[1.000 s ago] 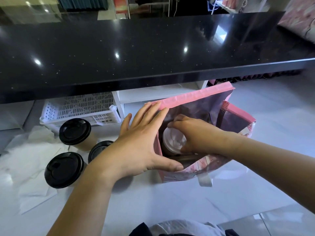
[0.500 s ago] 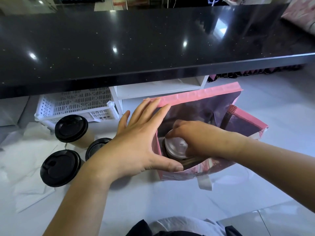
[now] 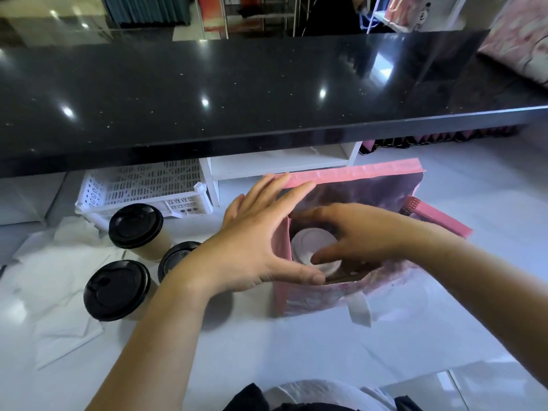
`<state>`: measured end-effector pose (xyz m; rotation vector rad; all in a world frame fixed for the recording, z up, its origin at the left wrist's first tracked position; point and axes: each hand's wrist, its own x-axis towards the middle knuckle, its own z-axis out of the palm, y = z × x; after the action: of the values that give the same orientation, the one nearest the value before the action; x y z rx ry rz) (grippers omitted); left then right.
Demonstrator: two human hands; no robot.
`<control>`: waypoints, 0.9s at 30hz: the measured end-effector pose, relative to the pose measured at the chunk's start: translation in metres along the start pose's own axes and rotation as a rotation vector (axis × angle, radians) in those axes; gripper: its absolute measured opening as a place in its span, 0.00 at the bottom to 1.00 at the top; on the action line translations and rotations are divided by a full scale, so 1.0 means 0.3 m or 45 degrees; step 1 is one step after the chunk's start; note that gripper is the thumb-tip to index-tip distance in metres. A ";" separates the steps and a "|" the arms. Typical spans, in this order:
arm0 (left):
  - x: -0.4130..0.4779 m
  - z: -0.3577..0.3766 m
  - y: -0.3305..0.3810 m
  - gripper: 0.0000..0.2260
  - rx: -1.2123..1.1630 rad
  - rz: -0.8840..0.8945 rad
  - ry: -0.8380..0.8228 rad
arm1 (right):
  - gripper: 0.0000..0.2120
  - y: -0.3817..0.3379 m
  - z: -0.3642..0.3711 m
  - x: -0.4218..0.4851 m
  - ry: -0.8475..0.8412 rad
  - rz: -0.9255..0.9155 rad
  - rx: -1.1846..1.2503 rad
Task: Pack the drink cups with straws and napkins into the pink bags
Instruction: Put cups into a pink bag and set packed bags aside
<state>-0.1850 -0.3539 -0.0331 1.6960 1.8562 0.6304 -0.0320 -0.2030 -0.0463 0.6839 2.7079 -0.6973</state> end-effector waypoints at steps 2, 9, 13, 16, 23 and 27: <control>0.003 -0.001 -0.014 0.48 -0.055 0.041 0.071 | 0.21 -0.022 -0.058 -0.093 0.107 -0.020 0.160; -0.042 -0.001 -0.049 0.28 -0.327 0.125 0.420 | 0.21 -0.049 0.016 -0.229 1.047 0.087 0.209; -0.140 0.003 -0.166 0.17 -0.251 -0.009 0.798 | 0.36 -0.044 0.093 -0.181 0.873 0.239 -0.009; -0.219 0.020 -0.309 0.28 0.210 -0.329 0.761 | 0.36 -0.034 0.126 -0.164 0.829 0.285 -0.015; -0.315 0.171 -0.436 0.40 0.714 -0.632 0.418 | 0.36 -0.025 0.136 -0.163 0.820 0.287 -0.019; -0.293 0.200 -0.447 0.32 0.721 -0.622 0.623 | 0.37 -0.028 0.134 -0.164 0.781 0.269 -0.028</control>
<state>-0.2389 -0.4556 -0.1597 1.3626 2.8886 0.3450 0.0111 -0.2485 -0.0596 1.3410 3.0917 -0.4554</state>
